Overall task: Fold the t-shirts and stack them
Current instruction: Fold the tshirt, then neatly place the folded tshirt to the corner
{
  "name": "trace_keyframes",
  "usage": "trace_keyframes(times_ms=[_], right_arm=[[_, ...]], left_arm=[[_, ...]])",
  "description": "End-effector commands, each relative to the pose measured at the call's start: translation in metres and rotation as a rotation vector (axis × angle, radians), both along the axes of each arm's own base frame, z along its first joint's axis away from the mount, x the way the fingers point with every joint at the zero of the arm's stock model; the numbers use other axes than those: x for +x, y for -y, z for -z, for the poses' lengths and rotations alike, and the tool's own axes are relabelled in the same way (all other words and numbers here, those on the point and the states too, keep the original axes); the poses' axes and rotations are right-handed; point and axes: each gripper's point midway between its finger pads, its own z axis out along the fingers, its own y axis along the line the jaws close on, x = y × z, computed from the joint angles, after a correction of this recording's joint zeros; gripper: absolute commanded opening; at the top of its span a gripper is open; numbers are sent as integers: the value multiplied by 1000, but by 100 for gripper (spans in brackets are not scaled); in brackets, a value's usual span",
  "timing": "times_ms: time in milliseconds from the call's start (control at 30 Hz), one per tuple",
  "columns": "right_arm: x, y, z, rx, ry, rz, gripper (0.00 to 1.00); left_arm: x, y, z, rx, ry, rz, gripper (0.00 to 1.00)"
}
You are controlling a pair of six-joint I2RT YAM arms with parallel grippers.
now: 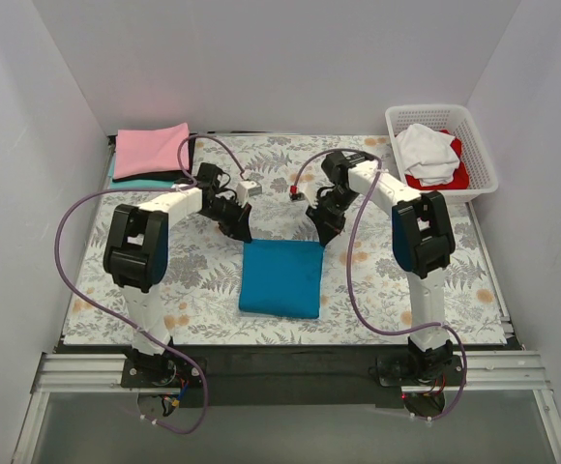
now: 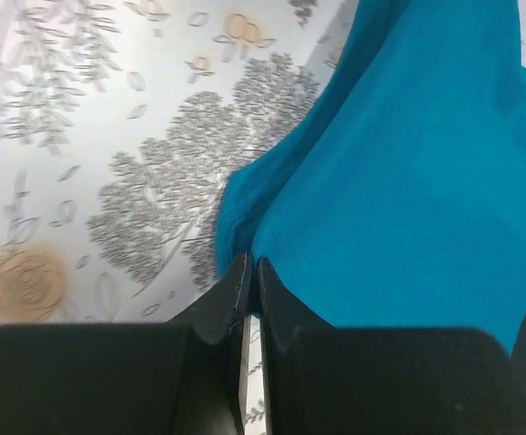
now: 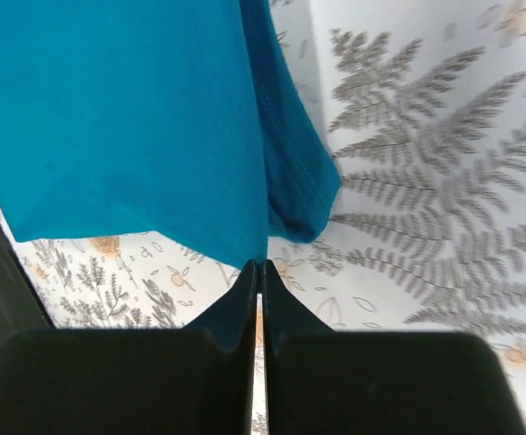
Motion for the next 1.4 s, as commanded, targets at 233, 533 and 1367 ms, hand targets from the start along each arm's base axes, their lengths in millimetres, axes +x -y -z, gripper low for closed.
trace_keyframes(times_ms=[233,533,1367], right_arm=[[63,4,17,-42,87,70,1],[142,3,1,-16,268,235,13],[-68,-80,-72,383,-632,506,98]], left_arm=[[69,-17,8,27,127,-93,0],[115,-24,2,6,175,-192,21],[-89,78,-75,-422,-645,-446,84]])
